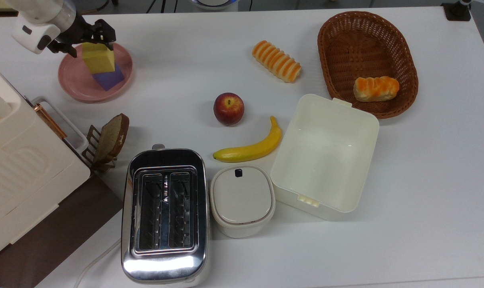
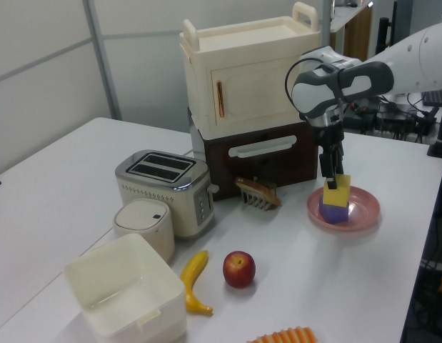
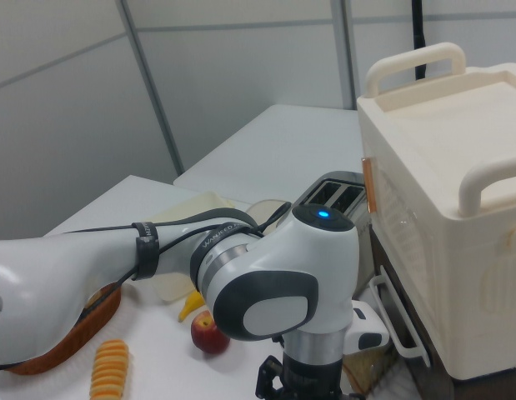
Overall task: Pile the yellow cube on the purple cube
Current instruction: 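Open the gripper and raise it away from the stacked cubes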
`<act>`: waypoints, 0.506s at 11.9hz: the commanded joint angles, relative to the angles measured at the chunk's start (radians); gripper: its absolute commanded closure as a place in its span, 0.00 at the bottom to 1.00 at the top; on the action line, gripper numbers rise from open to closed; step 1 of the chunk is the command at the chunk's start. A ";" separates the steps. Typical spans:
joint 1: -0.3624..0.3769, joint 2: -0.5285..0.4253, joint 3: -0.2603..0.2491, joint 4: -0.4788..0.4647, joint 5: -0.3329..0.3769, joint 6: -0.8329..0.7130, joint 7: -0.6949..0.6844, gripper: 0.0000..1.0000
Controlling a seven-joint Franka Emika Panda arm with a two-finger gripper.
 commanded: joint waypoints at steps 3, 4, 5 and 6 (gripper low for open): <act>0.021 -0.133 0.010 0.016 -0.011 -0.071 0.011 0.00; 0.044 -0.163 0.014 0.041 -0.003 -0.103 0.059 0.00; 0.101 -0.180 0.014 0.076 0.000 -0.144 0.137 0.00; 0.154 -0.187 0.014 0.114 0.000 -0.198 0.229 0.00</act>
